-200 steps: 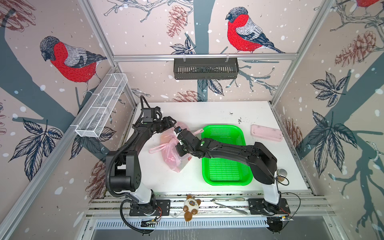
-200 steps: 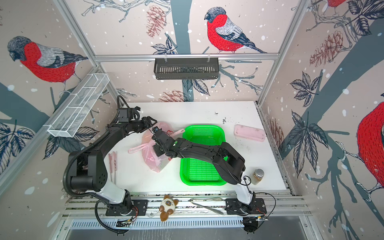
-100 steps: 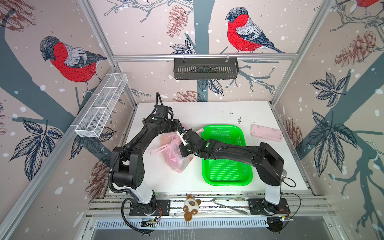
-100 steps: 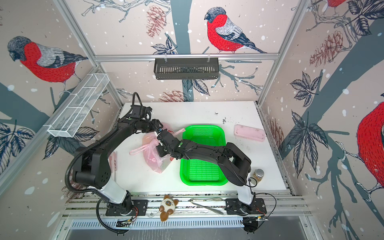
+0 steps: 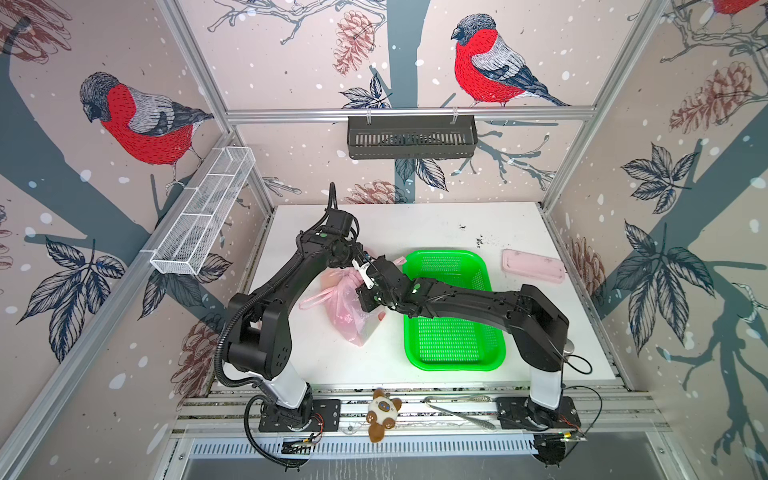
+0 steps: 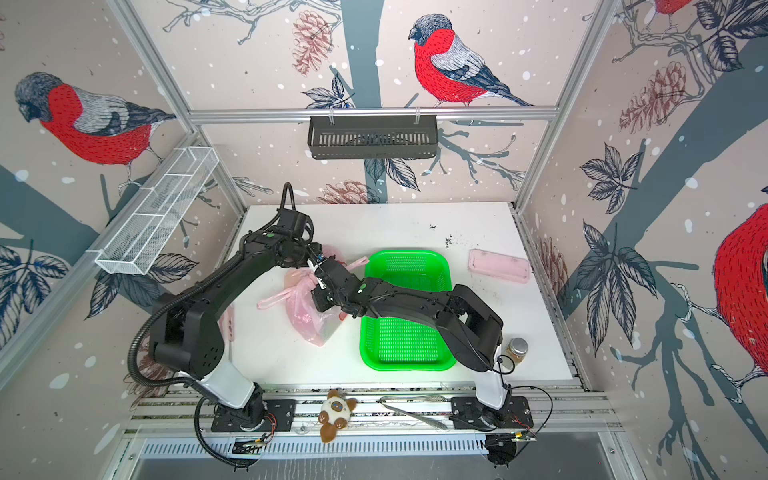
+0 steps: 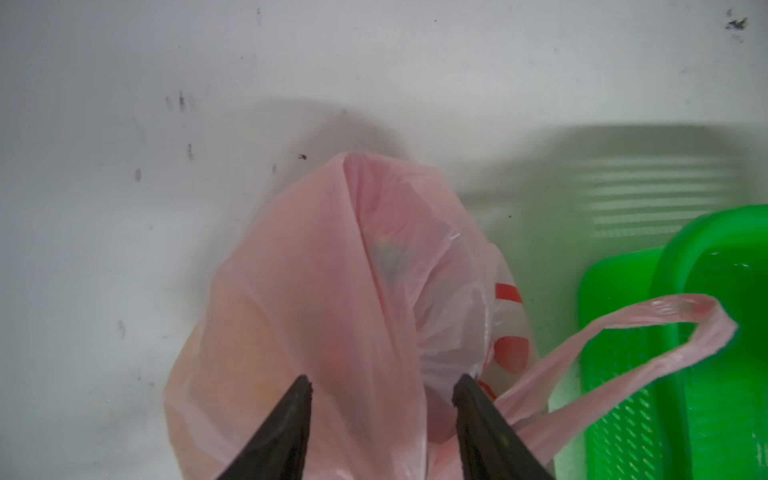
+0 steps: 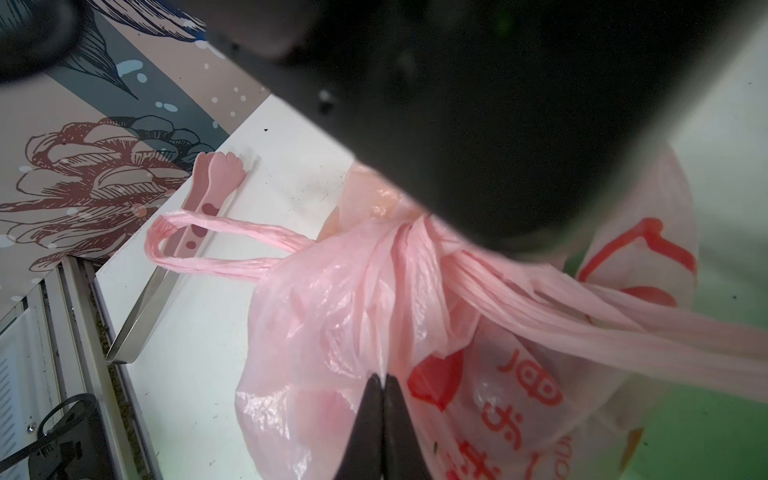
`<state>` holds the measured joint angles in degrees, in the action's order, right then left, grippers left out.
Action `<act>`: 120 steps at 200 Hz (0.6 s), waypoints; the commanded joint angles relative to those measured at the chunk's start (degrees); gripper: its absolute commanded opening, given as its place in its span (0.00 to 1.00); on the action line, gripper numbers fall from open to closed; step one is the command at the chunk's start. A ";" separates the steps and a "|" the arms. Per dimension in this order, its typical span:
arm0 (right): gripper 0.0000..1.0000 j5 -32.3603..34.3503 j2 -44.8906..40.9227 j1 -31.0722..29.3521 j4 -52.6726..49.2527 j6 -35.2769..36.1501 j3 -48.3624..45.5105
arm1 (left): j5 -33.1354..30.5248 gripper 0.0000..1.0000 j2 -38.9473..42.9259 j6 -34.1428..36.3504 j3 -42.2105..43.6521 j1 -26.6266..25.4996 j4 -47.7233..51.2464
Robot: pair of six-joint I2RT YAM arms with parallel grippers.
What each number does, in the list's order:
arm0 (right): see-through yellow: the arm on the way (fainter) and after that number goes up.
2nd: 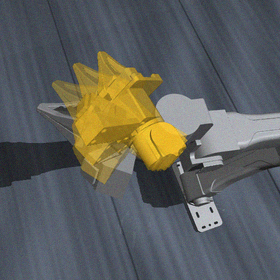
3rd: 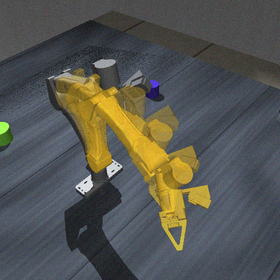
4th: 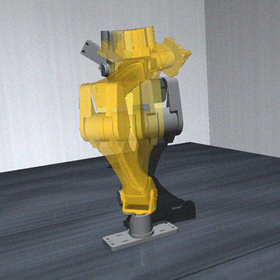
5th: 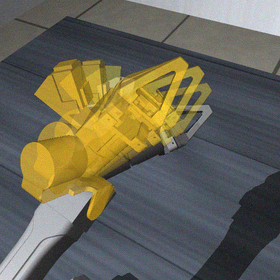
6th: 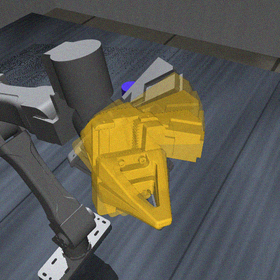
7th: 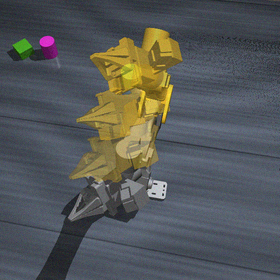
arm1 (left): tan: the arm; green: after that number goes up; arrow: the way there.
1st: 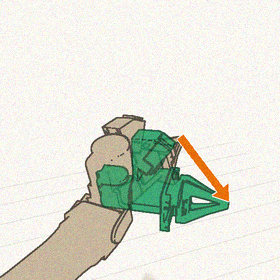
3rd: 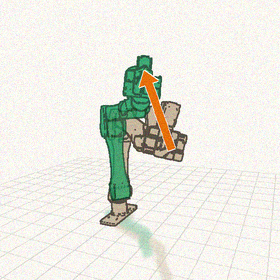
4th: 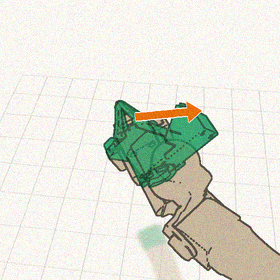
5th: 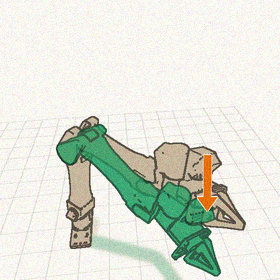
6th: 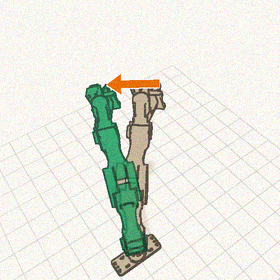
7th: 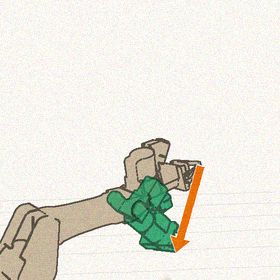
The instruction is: Untie the knot of the plastic bag and take out the fruit
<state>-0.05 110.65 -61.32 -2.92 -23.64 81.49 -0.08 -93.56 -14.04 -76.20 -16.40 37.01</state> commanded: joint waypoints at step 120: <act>0.05 -0.02 -1.68 -0.21 2.22 1.03 -1.41 | 3.57 0.08 0.11 -7.90 4.46 0.46 -11.58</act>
<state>-0.99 110.34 -61.43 -2.70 -23.59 80.75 3.25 -94.87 -19.25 -71.81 -16.64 29.52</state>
